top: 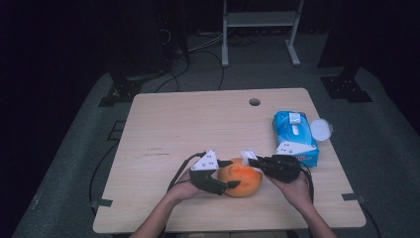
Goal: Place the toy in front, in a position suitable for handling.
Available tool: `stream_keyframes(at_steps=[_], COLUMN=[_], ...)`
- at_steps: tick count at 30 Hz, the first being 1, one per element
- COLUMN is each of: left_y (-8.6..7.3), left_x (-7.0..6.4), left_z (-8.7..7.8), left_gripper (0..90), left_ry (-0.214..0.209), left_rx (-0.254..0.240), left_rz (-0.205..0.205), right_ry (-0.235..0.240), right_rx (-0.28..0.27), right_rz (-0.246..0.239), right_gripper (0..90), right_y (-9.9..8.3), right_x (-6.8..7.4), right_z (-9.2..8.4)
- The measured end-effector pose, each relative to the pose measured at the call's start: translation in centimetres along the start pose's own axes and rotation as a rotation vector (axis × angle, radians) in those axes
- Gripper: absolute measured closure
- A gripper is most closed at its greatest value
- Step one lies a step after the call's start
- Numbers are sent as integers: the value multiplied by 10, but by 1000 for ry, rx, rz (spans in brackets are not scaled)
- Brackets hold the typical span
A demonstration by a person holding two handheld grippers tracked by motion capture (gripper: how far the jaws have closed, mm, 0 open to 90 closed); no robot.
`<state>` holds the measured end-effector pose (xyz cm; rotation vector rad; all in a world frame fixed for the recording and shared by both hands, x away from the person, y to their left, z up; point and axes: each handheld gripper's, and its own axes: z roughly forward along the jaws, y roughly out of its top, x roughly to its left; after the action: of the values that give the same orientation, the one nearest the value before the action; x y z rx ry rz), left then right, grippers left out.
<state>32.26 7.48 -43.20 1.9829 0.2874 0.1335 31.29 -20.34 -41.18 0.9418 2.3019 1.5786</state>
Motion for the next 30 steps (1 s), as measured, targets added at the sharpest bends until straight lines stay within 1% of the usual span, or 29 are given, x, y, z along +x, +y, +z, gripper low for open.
stream_keyframes(at_steps=[3,5,6,8,11,13,14,16,20,21,23,24,27,30], left_y=[-4,-5,-5,-5,-5,-5,-6,-7,-7,-8,-10,-10,-11,-12], left_x=[8,10,10,10,11,13,14,16,19,20,22,24,26,27], left_z=[-5,-6,-5,-5,-5,-6,-7,-8,-10,-10,-11,-12,-13,-13], left_gripper=[304,303,303,303,304,305,305,305,307,307,307,307,306,306], left_ry=[2,1,4,7,16,21,22,24,29,29,27,27,31,40], left_rx=[-18,-22,-22,-20,-27,-30,-34,-39,-43,-47,-56,-61,-67,-70], left_rz=[-49,-64,-65,-68,-85,-102,-112,-123,-136,-141,-160,-171,-187,-197], right_ry=[-18,-21,-21,-10,30,47,44,35,-3,-9,-21,-20,-15,-1], right_rx=[-2,-7,-13,-19,-45,-50,-48,-45,-42,-40,-37,-37,-38,-42], right_rz=[17,23,15,0,-30,-42,-49,-42,15,29,42,51,45,21], right_gripper=[816,816,816,815,816,816,816,816,816,816,816,816,816,815], right_y=[-4,-4,-3,0,6,8,8,6,-2,-4,-6,-7,-6,-2], right_x=[-7,-7,-6,0,13,18,19,14,-6,-10,-15,-16,-14,-4], right_z=[-5,-7,-7,-6,-5,-5,-5,-5,-8,-10,-12,-13,-11,-11])
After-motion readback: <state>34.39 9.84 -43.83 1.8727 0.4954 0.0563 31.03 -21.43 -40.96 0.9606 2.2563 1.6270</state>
